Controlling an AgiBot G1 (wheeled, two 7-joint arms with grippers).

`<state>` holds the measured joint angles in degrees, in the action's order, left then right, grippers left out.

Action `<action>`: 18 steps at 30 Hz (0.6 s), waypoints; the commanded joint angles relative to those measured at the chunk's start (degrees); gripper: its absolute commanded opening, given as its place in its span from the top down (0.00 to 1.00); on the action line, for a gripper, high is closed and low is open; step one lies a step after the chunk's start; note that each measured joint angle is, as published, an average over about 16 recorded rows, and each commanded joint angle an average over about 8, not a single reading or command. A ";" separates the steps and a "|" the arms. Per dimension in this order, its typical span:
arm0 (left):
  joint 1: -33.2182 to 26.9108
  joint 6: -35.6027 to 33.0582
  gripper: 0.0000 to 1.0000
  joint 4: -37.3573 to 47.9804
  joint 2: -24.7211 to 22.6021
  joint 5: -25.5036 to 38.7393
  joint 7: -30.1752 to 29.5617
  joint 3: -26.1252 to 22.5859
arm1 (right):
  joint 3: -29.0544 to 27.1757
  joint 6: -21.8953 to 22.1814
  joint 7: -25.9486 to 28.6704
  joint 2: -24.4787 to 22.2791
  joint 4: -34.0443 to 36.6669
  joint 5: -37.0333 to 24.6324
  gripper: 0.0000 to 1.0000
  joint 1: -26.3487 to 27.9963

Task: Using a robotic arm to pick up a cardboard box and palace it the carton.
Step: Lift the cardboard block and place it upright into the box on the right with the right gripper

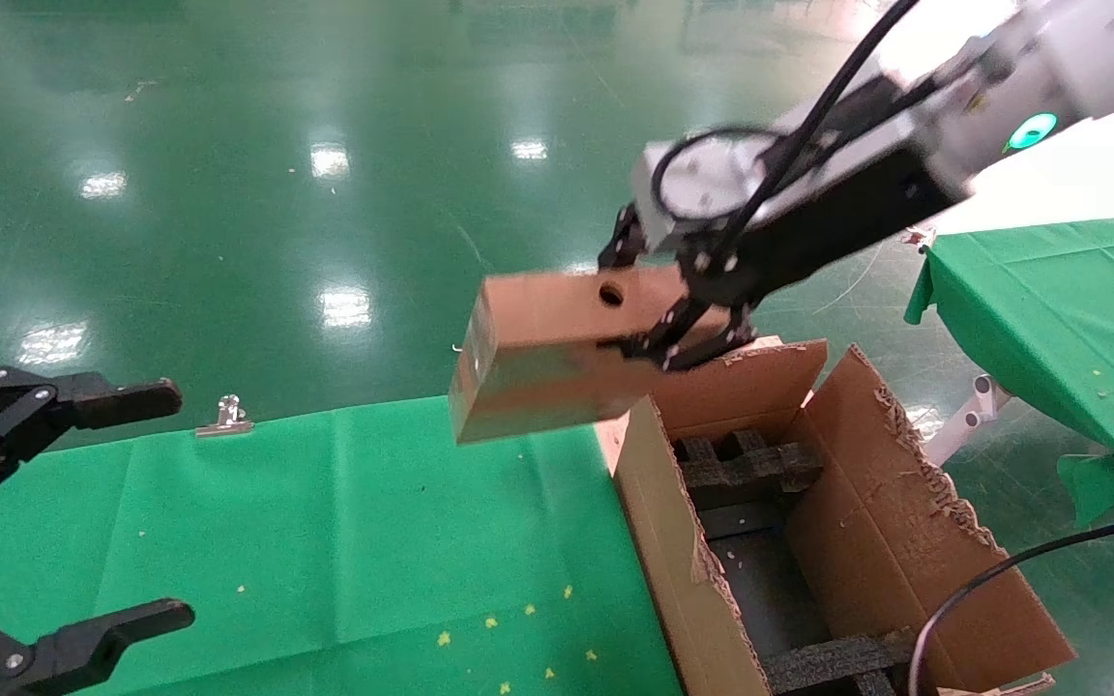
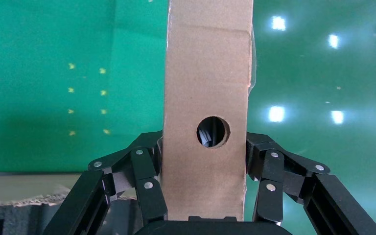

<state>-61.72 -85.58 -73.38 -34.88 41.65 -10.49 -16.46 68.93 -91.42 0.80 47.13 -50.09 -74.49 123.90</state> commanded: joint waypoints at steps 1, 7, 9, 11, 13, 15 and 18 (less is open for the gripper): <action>0.00 0.00 0.00 0.00 0.00 -0.01 0.00 -0.01 | 1.59 -0.01 -0.49 -0.32 1.02 1.36 1.00 2.58; -0.01 0.01 0.00 0.00 0.01 -0.02 0.02 -0.03 | 6.64 0.11 -2.08 -0.93 3.12 4.41 1.00 6.42; -0.01 0.02 0.00 0.00 0.02 -0.03 0.02 -0.04 | 8.18 0.16 -2.75 -1.47 3.82 5.46 1.00 7.04; -0.01 0.02 0.00 0.00 0.02 -0.03 0.02 -0.05 | 9.66 0.19 -3.58 -2.29 4.52 6.30 1.00 7.51; -0.01 0.02 0.00 0.00 0.02 -0.04 0.03 -0.05 | 11.10 0.20 -4.52 -3.40 5.28 6.97 1.00 7.98; -0.01 0.03 0.00 0.00 0.02 -0.04 0.03 -0.06 | 12.52 0.20 -5.51 -4.85 6.20 7.58 1.00 8.49; -0.02 0.03 0.00 0.00 0.03 -0.05 0.04 -0.07 | 14.79 0.14 -6.93 -7.27 7.55 7.95 1.00 9.50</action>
<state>-61.73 -85.55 -73.38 -34.85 41.60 -10.45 -16.53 83.92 -91.30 -5.94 39.74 -42.65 -66.99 133.66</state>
